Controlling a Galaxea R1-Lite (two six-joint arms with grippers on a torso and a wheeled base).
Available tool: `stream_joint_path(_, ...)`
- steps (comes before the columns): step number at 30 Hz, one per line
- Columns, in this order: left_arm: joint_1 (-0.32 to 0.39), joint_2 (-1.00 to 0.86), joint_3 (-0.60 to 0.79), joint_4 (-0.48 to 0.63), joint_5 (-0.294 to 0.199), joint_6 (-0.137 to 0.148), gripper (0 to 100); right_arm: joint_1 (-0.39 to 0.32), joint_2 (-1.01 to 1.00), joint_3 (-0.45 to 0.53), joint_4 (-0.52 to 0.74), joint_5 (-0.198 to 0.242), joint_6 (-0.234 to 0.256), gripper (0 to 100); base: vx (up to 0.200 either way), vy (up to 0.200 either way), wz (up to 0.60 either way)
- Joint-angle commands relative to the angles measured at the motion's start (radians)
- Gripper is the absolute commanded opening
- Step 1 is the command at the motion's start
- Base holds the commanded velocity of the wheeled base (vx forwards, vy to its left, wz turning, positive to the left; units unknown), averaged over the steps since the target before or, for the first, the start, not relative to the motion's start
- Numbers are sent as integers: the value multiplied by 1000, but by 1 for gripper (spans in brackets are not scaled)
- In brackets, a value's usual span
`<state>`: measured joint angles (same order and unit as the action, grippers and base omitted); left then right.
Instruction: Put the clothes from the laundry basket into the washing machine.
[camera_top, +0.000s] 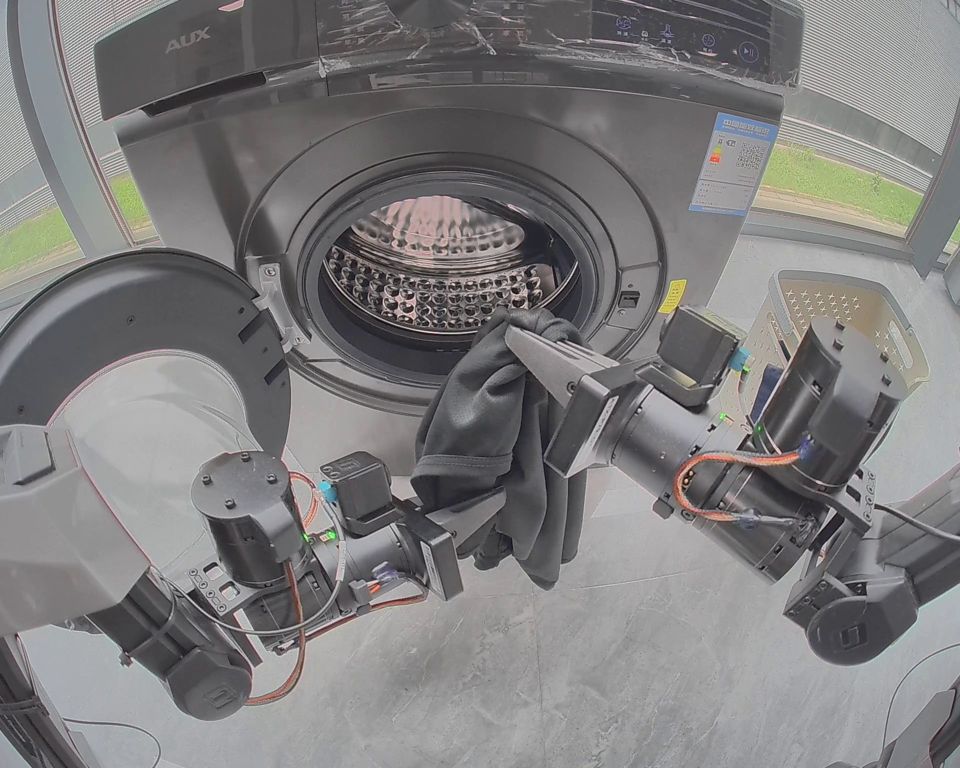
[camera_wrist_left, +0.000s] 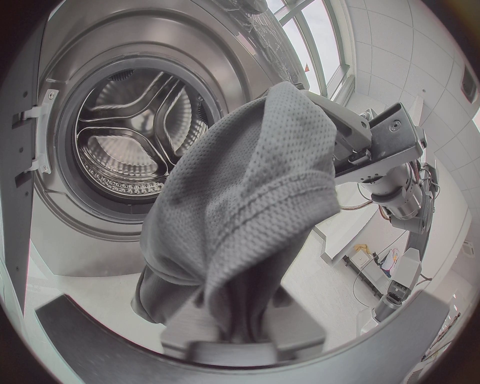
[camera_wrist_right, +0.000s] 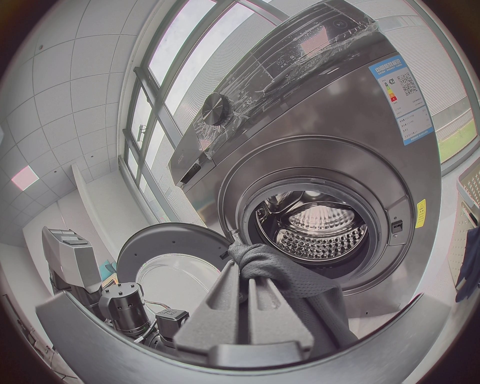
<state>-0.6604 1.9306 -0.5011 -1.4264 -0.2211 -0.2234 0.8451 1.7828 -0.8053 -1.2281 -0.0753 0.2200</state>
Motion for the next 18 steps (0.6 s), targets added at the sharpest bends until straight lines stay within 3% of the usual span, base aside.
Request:
stream_joint_path(1,5,-2,1,0,0,-2,100,3,1,0,-1,0,-1,0,0,0,0)
stream_joint_path(18,38,73,-10,-97,32,-5,100,9,0,2,-1,0,-2,0,0,0,0)
